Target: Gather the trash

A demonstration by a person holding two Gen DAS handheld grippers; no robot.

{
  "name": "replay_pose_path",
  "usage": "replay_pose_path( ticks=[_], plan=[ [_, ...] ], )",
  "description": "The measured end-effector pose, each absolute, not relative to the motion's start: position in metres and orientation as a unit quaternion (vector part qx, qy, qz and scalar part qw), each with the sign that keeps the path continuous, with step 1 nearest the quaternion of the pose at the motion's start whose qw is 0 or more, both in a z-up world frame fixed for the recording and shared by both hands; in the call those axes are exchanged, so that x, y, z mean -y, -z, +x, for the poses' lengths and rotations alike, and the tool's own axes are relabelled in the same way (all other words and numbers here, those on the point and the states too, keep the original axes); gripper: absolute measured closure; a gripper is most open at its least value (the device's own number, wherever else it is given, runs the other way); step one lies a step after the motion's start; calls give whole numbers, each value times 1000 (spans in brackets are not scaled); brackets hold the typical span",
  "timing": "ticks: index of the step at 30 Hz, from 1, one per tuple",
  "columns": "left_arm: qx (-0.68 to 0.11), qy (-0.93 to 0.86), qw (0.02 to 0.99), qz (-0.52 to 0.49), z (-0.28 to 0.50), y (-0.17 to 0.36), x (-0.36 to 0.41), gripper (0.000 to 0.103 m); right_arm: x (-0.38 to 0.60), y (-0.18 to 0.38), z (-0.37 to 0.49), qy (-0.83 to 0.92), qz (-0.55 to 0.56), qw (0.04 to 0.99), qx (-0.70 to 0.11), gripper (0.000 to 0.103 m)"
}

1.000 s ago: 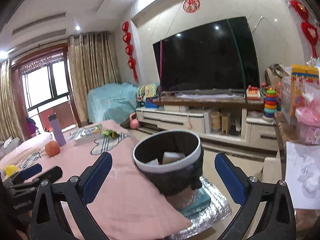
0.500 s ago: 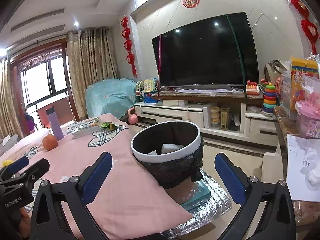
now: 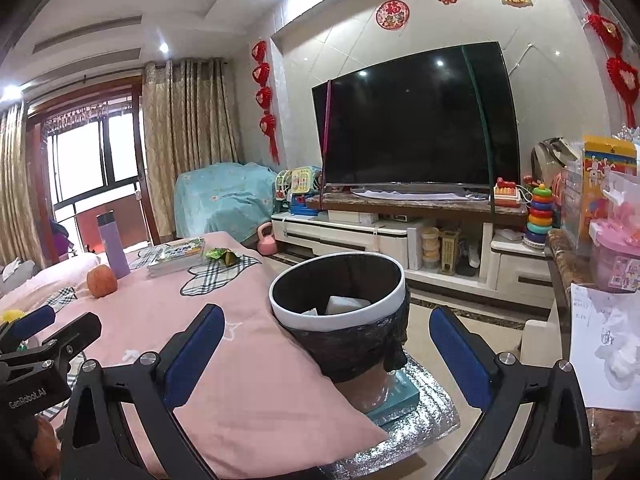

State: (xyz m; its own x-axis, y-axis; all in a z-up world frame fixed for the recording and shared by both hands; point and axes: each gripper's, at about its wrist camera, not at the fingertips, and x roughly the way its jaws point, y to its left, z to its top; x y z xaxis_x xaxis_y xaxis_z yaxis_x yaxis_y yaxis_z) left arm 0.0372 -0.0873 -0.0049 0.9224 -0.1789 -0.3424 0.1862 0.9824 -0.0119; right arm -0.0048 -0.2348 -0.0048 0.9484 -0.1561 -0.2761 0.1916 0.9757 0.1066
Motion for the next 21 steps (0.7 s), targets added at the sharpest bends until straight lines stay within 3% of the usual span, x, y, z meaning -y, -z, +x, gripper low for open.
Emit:
replay_pose_path(
  ticks=[21],
  plan=[
    [-166,91,982,15,32,4,87,0,237,5,-7,87,75,985,-128,0]
  ],
)
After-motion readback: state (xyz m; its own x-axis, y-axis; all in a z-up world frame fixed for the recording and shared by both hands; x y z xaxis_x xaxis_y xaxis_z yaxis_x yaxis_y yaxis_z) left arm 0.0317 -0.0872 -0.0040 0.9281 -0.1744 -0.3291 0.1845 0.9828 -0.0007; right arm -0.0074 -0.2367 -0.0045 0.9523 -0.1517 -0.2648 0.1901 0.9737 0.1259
